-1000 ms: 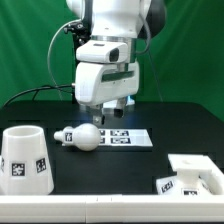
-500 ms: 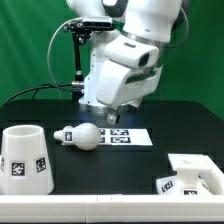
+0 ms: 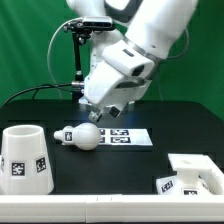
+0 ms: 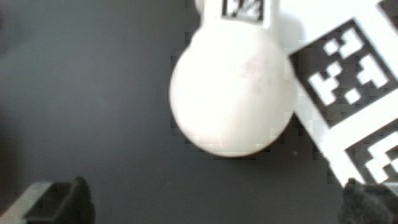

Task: Assemble lamp

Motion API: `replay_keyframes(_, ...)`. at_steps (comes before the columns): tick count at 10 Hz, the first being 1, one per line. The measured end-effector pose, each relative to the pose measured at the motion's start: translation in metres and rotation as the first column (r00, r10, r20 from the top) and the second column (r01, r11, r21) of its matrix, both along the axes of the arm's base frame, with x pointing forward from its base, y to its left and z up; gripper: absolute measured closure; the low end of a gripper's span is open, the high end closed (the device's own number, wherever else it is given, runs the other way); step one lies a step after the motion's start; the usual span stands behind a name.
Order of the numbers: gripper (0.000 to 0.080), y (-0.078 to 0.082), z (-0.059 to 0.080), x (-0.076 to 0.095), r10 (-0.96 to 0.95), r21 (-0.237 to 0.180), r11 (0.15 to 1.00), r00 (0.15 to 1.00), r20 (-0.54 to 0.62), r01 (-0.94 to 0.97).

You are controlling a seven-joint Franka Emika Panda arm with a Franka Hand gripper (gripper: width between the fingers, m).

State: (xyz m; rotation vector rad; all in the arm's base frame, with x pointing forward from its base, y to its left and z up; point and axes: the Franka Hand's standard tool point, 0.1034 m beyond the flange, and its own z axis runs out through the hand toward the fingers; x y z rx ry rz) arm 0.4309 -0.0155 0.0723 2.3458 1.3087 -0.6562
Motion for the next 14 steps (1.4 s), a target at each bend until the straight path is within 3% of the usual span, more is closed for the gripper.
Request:
replay_keyframes(3, 0.0101, 0.003, -0.003, 0.000, 0.010, -0.008, 1.000, 1.000, -0.016, -0.011)
replay_keyframes(5, 0.0101, -0.007, -0.014, -0.006, -0.049, -0.093, 0.994, 0.999, 0.010, 0.050)
replay_keyframes(7, 0.0101, -0.005, -0.019, -0.005, -0.057, -0.135, 0.989, 0.998, 0.030, 0.060)
replay_keyframes(9, 0.0101, -0.003, -0.021, -0.009, -0.058, -0.240, 0.970, 0.997, -0.048, 0.045)
replay_keyframes(10, 0.0101, 0.001, -0.024, -0.004, -0.046, -0.212, 0.977, 0.998, -0.033, 0.038)
replay_keyframes(11, 0.0101, 0.000, -0.023, -0.004, -0.047, -0.210, 0.977, 0.998, -0.032, 0.039)
replay_keyframes(14, 0.0101, -0.016, -0.030, -0.012, -0.085, -0.262, 0.962, 0.996, -0.005, 0.081)
